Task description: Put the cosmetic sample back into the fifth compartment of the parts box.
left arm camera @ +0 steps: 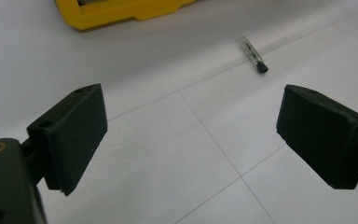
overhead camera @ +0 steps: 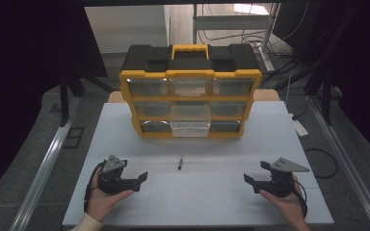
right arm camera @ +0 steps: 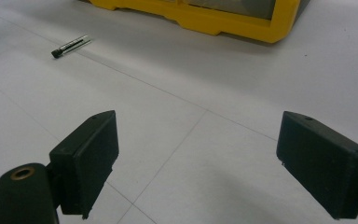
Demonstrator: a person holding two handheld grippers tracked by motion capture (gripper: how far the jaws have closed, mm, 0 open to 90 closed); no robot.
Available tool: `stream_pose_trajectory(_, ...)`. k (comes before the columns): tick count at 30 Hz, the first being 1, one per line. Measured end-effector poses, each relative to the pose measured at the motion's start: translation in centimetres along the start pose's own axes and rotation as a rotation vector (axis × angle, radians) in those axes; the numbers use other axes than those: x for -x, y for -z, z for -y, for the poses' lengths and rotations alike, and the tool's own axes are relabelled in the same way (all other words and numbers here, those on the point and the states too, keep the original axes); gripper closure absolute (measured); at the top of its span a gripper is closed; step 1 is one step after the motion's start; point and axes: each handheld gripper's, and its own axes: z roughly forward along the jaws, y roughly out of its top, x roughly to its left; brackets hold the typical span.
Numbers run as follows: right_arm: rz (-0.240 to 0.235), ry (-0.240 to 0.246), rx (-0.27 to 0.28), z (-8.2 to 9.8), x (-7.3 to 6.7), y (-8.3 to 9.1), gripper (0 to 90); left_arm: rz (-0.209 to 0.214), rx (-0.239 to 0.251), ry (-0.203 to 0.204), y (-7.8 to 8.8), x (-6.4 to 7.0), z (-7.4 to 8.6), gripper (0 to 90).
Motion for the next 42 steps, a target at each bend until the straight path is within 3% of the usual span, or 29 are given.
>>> stream_pose_trajectory(9, 0.007, 0.002, -0.005, 0.0, 0.0, -0.1, 13.6, 0.016, -0.017, 0.034, 0.0, 0.0, -1.0, 10.0)
stream_pose_trajectory(25, 0.009, 0.002, -0.004, 0.0, 0.0, -0.2, 14.1, 0.003, -0.041, -0.013, -1.0, 1.4, -2.5, 10.5)
stream_pose_trajectory(42, 0.019, 0.01, -0.004, 0.0, 0.0, -0.1, 14.5, 0.009, -0.087, -0.013, -2.6, 2.8, -4.1, 11.3)
